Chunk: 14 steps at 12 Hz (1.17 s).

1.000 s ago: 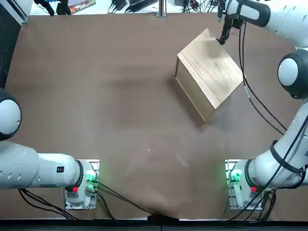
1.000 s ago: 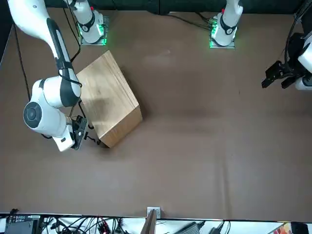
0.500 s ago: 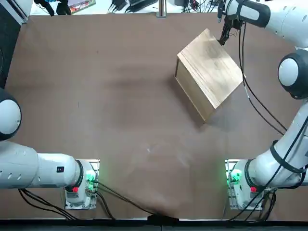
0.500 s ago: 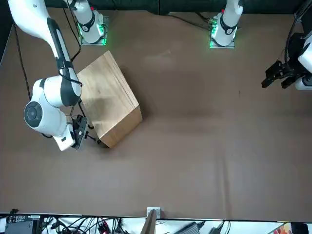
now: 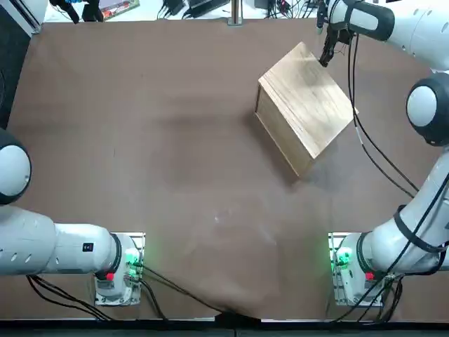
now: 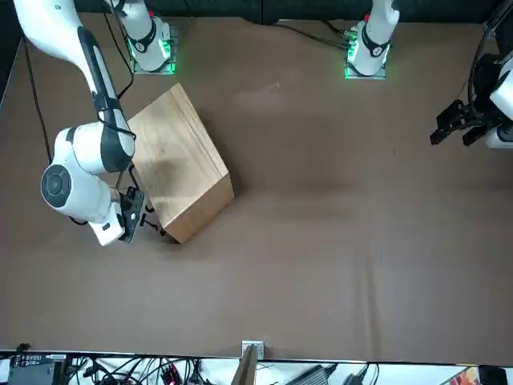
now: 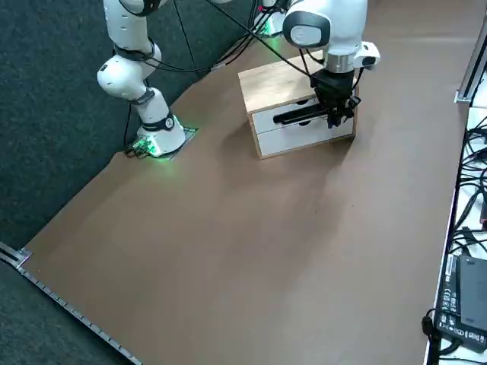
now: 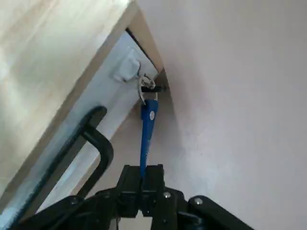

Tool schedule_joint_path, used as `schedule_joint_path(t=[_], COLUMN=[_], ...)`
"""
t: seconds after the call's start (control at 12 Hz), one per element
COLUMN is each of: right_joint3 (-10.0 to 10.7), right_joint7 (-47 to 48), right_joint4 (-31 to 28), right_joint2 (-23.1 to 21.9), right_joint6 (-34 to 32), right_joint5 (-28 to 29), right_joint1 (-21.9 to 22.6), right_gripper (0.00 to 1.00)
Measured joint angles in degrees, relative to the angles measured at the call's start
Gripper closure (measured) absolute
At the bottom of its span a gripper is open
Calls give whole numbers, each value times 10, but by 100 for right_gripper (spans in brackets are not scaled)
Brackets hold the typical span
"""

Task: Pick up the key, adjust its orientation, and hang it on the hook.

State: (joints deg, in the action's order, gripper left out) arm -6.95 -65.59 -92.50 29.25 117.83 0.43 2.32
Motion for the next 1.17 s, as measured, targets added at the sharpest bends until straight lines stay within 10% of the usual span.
schedule_joint_path(t=[1.17], right_joint3=[0], right_joint7=[0], right_joint4=[-13], right_joint2=[-4], right_joint6=[1], right_joint5=[0], right_joint1=[0], right_gripper=[96])
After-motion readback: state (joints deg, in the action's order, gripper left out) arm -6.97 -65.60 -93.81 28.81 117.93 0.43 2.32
